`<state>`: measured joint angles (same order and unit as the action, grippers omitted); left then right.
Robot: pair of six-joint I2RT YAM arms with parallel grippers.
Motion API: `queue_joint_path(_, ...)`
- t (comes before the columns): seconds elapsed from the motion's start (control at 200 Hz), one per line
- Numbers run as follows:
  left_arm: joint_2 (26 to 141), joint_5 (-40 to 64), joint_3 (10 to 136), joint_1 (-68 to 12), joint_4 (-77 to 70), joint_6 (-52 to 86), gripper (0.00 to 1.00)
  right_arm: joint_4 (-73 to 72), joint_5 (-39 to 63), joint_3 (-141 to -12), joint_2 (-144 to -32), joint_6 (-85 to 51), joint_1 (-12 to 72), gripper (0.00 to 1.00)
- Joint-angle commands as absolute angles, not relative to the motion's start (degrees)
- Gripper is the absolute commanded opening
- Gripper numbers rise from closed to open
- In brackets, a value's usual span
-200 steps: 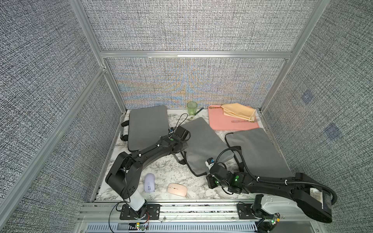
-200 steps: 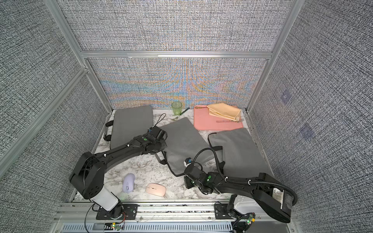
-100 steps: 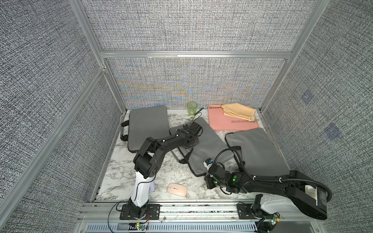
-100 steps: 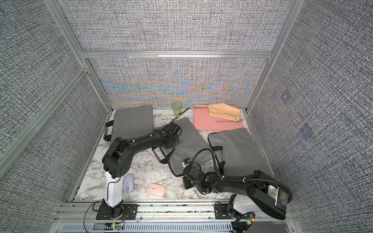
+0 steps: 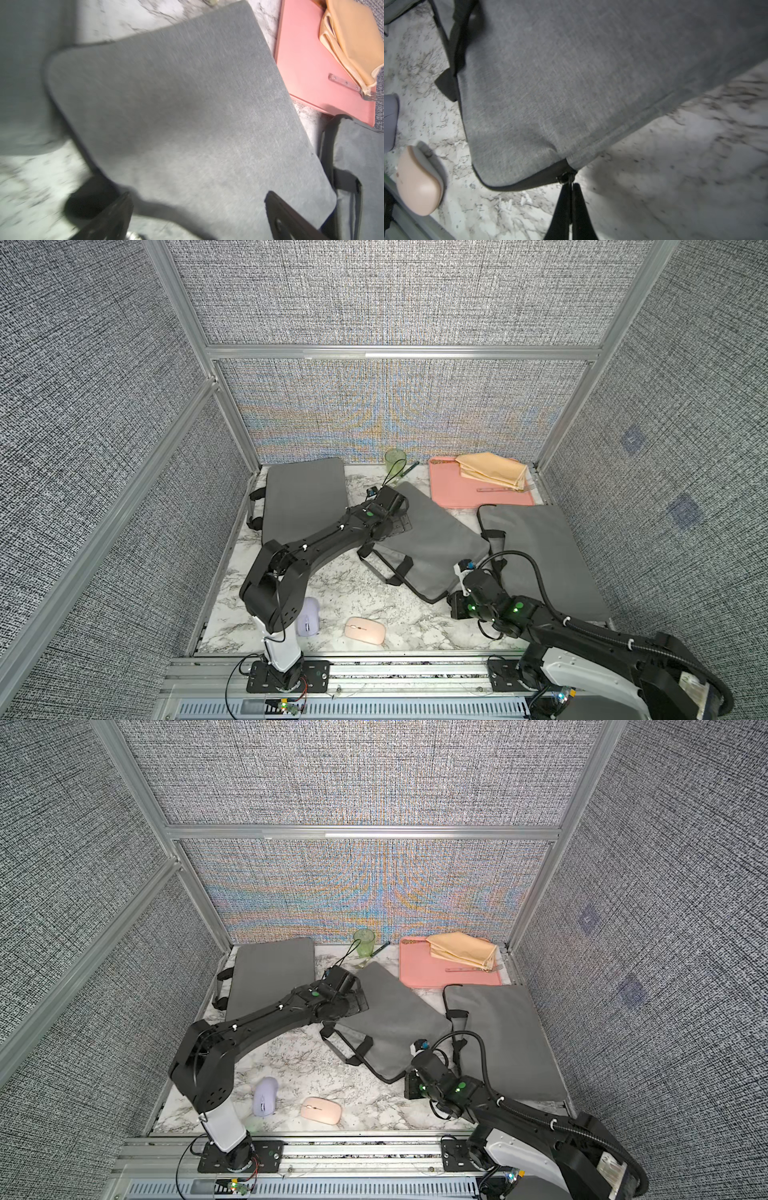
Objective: Put the mouse into the laptop bag
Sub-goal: Unzip the zipper on the zippered laptop bag.
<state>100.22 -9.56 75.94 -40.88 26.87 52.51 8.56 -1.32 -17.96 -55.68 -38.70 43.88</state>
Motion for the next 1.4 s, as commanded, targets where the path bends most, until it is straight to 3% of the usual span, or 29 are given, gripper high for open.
queue_joint_path(0.0, 97.4, -14.7, 73.9, -40.7, 30.5, 52.3, 0.99, 13.3, -2.9, -16.6, -52.6, -39.5, 41.9, 0.00)
queue_joint_path(0.325, 96.5, -8.5, 58.2, -39.9, 18.3, 55.5, 1.00, 14.5, 0.4, -17.1, -51.2, -38.7, 39.7, 0.00)
queue_joint_path(0.756, 109.2, -7.9, 69.7, -34.0, 16.4, 53.6, 1.00, 14.4, 3.1, -17.4, -52.6, -37.8, 39.7, 0.00)
queue_joint_path(0.851, 112.2, -5.6, 70.4, -34.0, 13.9, 53.9, 0.84, 14.5, 4.1, -18.0, -52.9, -37.1, 39.7, 0.00)
queue_joint_path(0.896, 113.1, -4.7, 70.7, -34.1, 12.7, 54.0, 0.62, 14.1, 5.3, -18.2, -53.3, -36.6, 39.7, 0.00)
queue_joint_path(0.956, 113.7, -3.4, 71.6, -34.1, 12.6, 54.7, 0.23, 13.4, 7.1, -18.2, -53.8, -35.7, 40.1, 0.00)
queue_joint_path(1.006, 113.7, -2.8, 72.1, -34.1, 12.6, 55.0, 0.02, 12.6, 8.5, -18.2, -54.0, -34.7, 41.0, 0.00)
queue_joint_path(1.206, 111.0, -5.0, 72.5, -36.2, 13.4, 56.2, 0.00, 11.8, 5.4, -21.9, -56.3, -34.6, 50.9, 0.00)
queue_joint_path(1.396, 108.6, -7.1, 72.2, -38.2, 14.6, 57.9, 0.00, 6.3, 6.3, -26.4, -65.1, -36.1, 56.2, 0.00)
